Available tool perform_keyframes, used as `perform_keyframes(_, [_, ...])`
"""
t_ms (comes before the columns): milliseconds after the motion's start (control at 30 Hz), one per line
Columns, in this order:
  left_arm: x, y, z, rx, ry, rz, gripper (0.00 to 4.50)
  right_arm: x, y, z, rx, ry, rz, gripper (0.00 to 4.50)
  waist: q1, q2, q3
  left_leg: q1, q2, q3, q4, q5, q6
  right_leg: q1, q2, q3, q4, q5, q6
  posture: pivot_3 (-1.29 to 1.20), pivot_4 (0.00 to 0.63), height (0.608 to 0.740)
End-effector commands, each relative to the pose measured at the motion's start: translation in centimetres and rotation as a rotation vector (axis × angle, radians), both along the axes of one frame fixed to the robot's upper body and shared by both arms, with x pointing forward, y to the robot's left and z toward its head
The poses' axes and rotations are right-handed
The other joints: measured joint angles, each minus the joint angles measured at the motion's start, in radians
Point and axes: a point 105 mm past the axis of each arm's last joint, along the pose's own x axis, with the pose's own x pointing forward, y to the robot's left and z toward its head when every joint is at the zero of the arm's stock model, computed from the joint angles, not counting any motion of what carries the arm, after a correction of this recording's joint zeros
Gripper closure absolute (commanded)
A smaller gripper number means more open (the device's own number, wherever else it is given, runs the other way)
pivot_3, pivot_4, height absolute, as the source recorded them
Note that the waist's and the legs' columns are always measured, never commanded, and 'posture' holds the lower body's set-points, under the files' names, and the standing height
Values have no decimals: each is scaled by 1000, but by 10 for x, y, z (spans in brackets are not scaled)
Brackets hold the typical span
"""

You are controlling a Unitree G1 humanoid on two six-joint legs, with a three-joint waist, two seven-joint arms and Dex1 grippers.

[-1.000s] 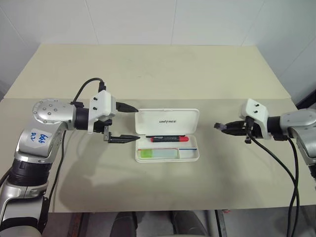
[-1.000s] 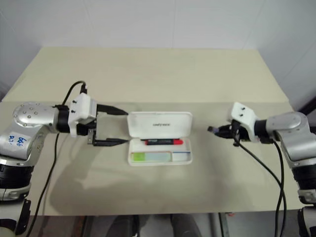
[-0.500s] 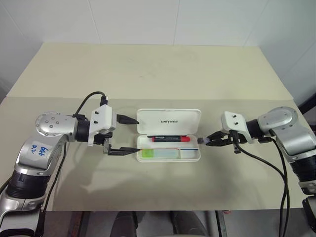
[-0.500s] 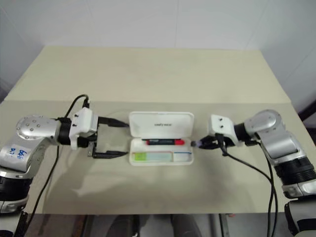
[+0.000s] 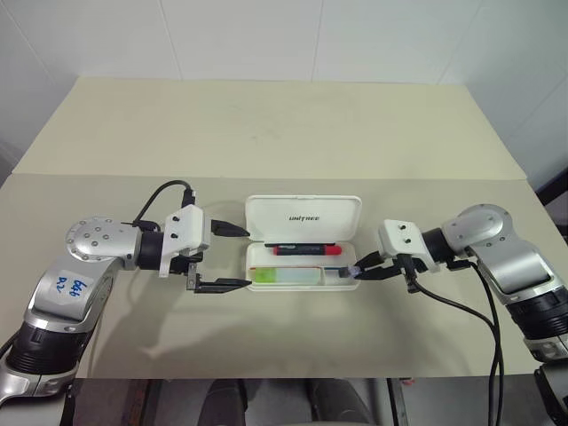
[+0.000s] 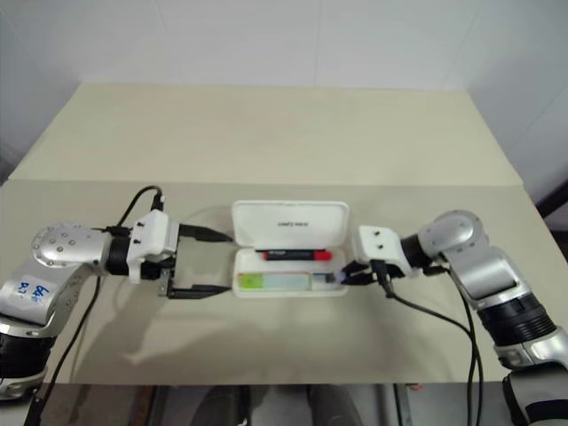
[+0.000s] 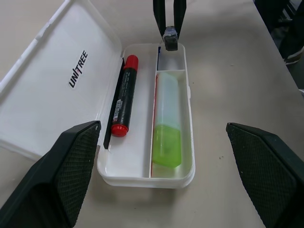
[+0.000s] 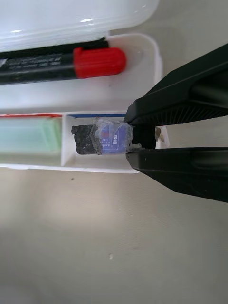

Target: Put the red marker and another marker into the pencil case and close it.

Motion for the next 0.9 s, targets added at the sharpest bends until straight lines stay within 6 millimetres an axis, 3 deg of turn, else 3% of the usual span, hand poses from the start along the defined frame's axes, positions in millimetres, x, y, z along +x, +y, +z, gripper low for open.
perform_keyframes(33, [-4, -4, 7, -9, -40, -22, 0, -1, 4, 2, -2, -24, 18, 4170, 1, 0, 0, 0, 0, 0, 0, 0, 0, 0, 0, 0, 0, 0, 0, 0, 150, 740])
perform_keyframes(300, [-2, -3, 7, -14, -45, -12, 0, 2, 7, -2, -14, -22, 17, 4170, 0, 0, 0, 0, 0, 0, 0, 0, 0, 0, 0, 0, 0, 0, 0, 0, 150, 740])
perform_keyframes(533, [0, -2, 8, -15, -52, -3, 0, 6, 13, 5, 25, -50, 14, 1848, 0, 0, 0, 0, 0, 0, 0, 0, 0, 0, 0, 0, 0, 0, 0, 0, 150, 740])
perform_keyframes(700, [1, -2, 9, -15, -59, -1, 0, 15, 17, 27, 96, -102, -9, 20, -1, 0, 0, 0, 0, 0, 0, 0, 0, 0, 0, 0, 0, 0, 0, 0, 150, 740])
perform_keyframes(900, [5, 0, 9, -9, -64, 5, 0, 20, 19, 55, 214, -144, -48, 20, 1, 0, 0, 0, 0, 0, 0, 0, 0, 0, 0, 0, 0, 0, 0, 0, 150, 740])
